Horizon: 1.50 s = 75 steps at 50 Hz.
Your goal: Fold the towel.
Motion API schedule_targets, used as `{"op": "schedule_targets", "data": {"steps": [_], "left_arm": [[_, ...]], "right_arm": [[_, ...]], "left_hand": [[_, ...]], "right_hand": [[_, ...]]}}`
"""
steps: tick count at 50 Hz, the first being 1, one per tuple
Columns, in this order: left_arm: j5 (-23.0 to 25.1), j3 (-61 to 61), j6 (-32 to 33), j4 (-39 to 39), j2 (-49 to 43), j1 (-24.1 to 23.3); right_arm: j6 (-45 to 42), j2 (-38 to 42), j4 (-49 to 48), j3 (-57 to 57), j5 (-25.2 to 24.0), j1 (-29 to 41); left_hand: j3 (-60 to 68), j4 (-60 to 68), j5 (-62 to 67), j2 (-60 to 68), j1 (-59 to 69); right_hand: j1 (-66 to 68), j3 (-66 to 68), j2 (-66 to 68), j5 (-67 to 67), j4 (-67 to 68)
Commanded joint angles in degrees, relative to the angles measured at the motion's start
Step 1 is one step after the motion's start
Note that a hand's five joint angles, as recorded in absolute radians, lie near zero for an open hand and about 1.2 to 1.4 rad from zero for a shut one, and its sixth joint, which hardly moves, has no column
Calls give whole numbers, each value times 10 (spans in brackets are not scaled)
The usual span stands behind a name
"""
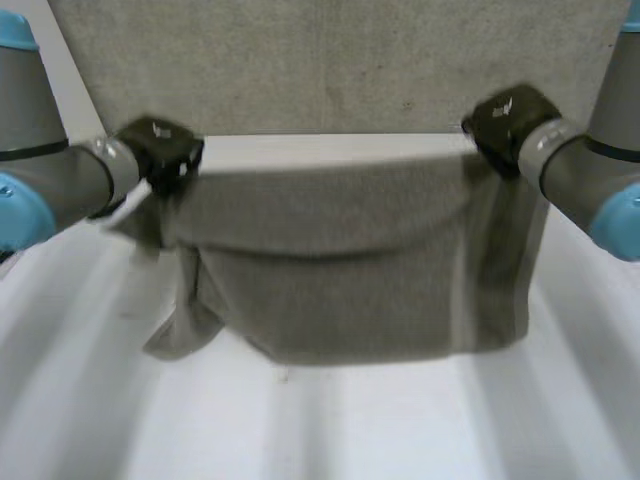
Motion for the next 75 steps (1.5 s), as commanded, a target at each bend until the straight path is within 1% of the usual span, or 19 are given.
{"op": "schedule_targets", "data": {"steps": [1,3,4,6,8,11,13,19,25,30,38,40,42,47,56,68,71,72,75], "left_arm": [[-6,93,-30,239,-9,-3],[-9,69,-101,338,23,0],[-9,69,-102,338,23,0],[-4,11,-162,368,57,4],[-4,11,-162,368,58,4],[0,-85,-184,375,82,15],[0,-170,-176,376,85,17],[0,-281,-139,375,85,21],[7,-476,-63,377,110,24],[35,-539,-34,388,117,16],[38,-555,-31,413,107,23],[38,-555,-31,414,106,25],[36,-551,-31,417,104,27],[34,-550,-31,439,98,28],[-8,-572,-30,484,97,41],[-13,-606,-29,481,113,62],[-10,-618,-28,480,133,63],[-9,-624,-28,480,144,62],[-3,-637,-28,480,179,61]], "right_arm": [[81,-52,-338,19,34,1],[81,-91,-420,61,31,1],[81,-92,-420,62,31,1],[80,-106,-408,82,27,1],[84,-104,-362,98,21,1],[86,-100,-325,131,3,3],[88,-96,-315,177,-13,3],[88,-89,-312,247,-16,1],[81,-71,-259,353,-23,-1],[81,-72,-246,409,-37,-5],[89,-77,-249,460,-60,-28],[89,-79,-250,464,-61,-39],[90,-79,-255,472,-62,-54],[91,-78,-258,475,-62,-67],[125,-80,-258,469,-60,-82],[130,-79,-268,468,-55,-84],[131,-80,-268,468,-55,-82],[132,-80,-268,468,-55,-80],[135,-84,-267,468,-54,-78]], "left_hand": [[103,102,104,102,119],[103,102,104,102,119],[103,102,104,102,119],[103,102,104,102,119],[103,102,104,102,119],[103,102,104,102,119],[103,102,104,102,119],[103,102,104,102,119],[103,102,104,102,119],[103,102,104,102,119],[103,102,104,102,119],[69,69,70,69,86],[-153,-154,-153,-154,-137],[-171,-172,-170,-171,-154],[-169,-170,-169,-170,-153],[-171,-172,-170,-171,-154],[-109,-109,-108,-109,-92],[26,25,27,26,43],[103,102,104,102,119]], "right_hand": [[117,22,42,77,22],[117,22,42,77,22],[117,22,42,77,22],[117,22,42,77,22],[117,22,42,77,22],[117,22,42,77,22],[117,22,42,77,22],[117,22,42,77,22],[117,22,42,77,22],[117,22,42,77,22],[117,22,42,77,22],[117,22,42,77,22],[117,22,42,77,22],[117,22,42,77,22],[117,22,42,77,22],[117,22,42,77,22],[117,22,42,77,22],[117,22,42,77,22],[117,22,42,77,22]]}}
